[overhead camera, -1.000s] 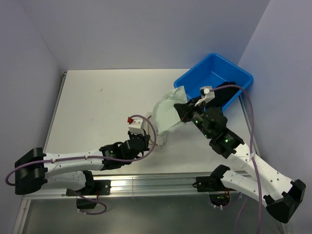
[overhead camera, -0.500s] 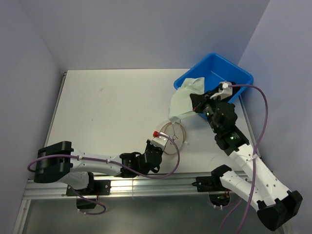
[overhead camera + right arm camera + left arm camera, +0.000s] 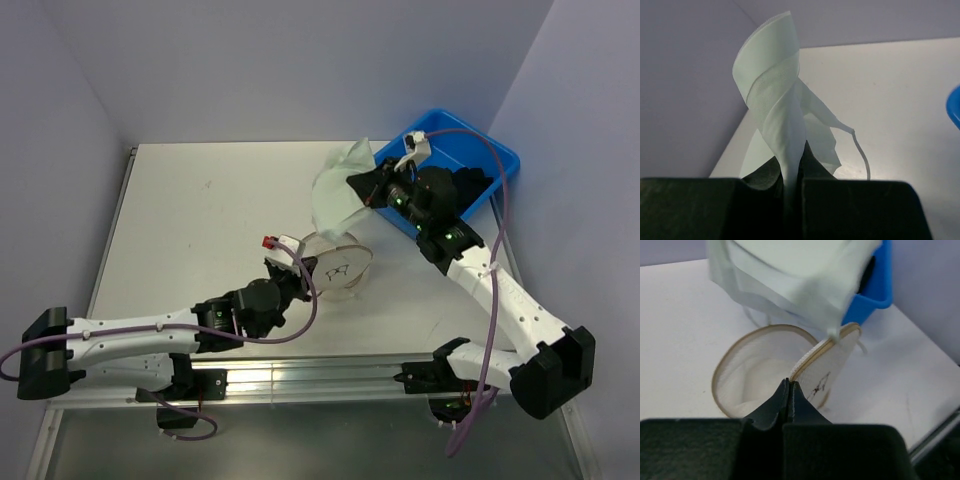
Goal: Place the bra in the laundry bag and zip it closed
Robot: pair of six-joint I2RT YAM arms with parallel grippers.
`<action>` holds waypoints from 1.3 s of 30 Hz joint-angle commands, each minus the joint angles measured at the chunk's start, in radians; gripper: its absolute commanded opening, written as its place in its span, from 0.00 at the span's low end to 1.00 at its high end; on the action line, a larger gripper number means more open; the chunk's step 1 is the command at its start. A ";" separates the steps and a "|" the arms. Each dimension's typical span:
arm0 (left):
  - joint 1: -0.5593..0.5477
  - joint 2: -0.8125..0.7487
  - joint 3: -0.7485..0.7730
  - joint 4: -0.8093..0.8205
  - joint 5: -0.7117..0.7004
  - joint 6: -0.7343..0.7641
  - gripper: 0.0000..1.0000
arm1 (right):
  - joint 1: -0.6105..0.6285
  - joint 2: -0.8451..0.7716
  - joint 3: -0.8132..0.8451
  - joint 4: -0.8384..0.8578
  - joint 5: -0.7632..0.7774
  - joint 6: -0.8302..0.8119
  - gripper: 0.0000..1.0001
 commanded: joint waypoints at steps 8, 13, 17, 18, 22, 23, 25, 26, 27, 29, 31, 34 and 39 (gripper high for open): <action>-0.168 0.216 0.045 0.092 0.162 0.015 0.09 | 0.008 0.186 0.308 0.020 -0.042 -0.036 0.00; -0.197 0.320 0.086 0.119 0.191 0.070 0.81 | 0.008 0.126 0.267 0.008 0.003 -0.065 0.00; -0.189 0.290 0.108 0.127 0.134 0.112 0.86 | 0.008 0.031 0.215 -0.006 0.047 -0.089 0.00; -0.180 0.273 0.106 0.127 0.131 0.110 0.86 | 0.008 -0.010 0.200 -0.009 0.062 -0.091 0.00; -0.104 0.163 0.085 0.057 0.146 0.018 0.83 | 0.008 -0.124 0.088 -0.003 0.076 -0.086 0.00; -0.062 0.141 0.073 0.041 0.148 -0.003 0.82 | 0.008 -0.145 0.072 -0.004 0.085 -0.088 0.00; -0.013 0.083 0.030 -0.003 0.156 -0.096 0.78 | 0.008 -0.207 0.023 -0.018 0.109 -0.088 0.00; 0.048 0.066 0.014 -0.049 0.172 -0.129 0.76 | 0.006 -0.230 0.006 -0.020 0.115 -0.086 0.00; 0.079 0.049 -0.007 -0.078 0.192 -0.161 0.74 | 0.008 -0.274 -0.012 -0.021 0.118 -0.085 0.00; 0.172 0.000 -0.030 -0.140 0.235 -0.235 0.70 | 0.008 -0.315 -0.061 -0.029 0.127 -0.070 0.00; 0.231 -0.026 -0.050 -0.180 0.269 -0.272 0.70 | 0.008 -0.377 -0.109 -0.032 0.106 -0.056 0.00; 0.317 -0.029 -0.064 -0.191 0.372 -0.252 0.75 | 0.008 -0.457 -0.149 -0.053 0.075 -0.048 0.00; 0.343 0.041 -0.041 -0.140 0.516 -0.186 0.74 | 0.008 -0.538 -0.172 -0.124 0.037 -0.063 0.00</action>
